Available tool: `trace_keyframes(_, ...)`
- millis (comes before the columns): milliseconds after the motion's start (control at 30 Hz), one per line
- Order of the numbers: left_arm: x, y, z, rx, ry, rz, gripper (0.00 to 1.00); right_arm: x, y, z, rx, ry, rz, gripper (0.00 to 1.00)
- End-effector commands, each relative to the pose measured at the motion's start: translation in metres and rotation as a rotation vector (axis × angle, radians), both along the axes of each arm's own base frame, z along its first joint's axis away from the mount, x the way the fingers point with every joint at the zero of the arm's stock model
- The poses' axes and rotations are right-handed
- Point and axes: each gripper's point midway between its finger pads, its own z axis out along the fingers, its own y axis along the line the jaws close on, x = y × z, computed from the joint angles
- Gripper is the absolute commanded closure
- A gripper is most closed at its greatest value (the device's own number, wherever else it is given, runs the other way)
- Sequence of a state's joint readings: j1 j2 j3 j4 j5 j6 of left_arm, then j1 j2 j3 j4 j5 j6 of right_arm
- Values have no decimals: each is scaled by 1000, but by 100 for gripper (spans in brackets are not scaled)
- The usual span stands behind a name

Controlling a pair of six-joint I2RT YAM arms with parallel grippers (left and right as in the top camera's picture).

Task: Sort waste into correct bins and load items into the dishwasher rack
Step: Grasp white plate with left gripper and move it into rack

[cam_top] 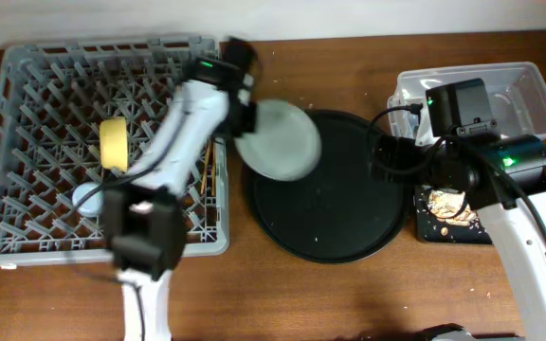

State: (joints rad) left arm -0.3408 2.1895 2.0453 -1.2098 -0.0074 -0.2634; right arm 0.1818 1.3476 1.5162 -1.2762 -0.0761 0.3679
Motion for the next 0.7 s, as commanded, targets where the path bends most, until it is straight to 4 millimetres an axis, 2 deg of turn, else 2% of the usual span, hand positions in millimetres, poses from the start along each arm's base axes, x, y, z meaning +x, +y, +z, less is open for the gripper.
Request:
trace_keyframes(0, 3, 105, 139, 330, -348, 133, 100, 1, -3, 0, -4, -2, -16, 2)
trace_keyframes(33, -4, 130, 165, 449, -406, 192, 100, 1, -3, 0, -5, -2, -16, 2)
trace_keyframes(67, -11, 148, 182, 548, -440, 235, 100, 1, -3, 0, -5, -2, -16, 2)
trace_keyframes(100, -20, 168, 197, 673, -454, 275, 100, 1, -3, 1, -5, -2, -16, 2)
trace_keyframes(133, -27, 182, 204, 778, -446, 297, 100, 1, -3, 1, -5, -2, -16, 2)
trace_keyframes(267, -36, 205, 183, 999, -416, 386, 100, 0, -3, 0, -5, 2, -16, 2)
trace_keyframes(333, -36, 207, 156, 1025, -401, 387, 100, 0, -3, 0, -5, 2, -16, 2)
trace_keyframes(400, -35, 205, 119, 1018, -377, 371, 100, 0, -3, 0, -5, 2, -16, 2)
trace_keyframes(467, -36, 203, 102, 1012, -367, 359, 98, 0, -3, 0, -5, 1, -16, 2)
trace_keyframes(500, -35, 198, 100, 975, -365, 354, 64, 0, -3, 0, -5, 1, -16, 2)
trace_keyframes(533, -33, 191, 105, 896, -379, 358, 40, 0, -3, 0, -5, 1, -16, 1)
trace_keyframes(600, -35, 182, 129, 762, -438, 385, 40, 0, -3, 0, -5, 2, -16, 2)
trace_keyframes(667, -41, 179, 141, 698, -462, 389, 40, 0, -3, 0, -5, 2, -16, 1)
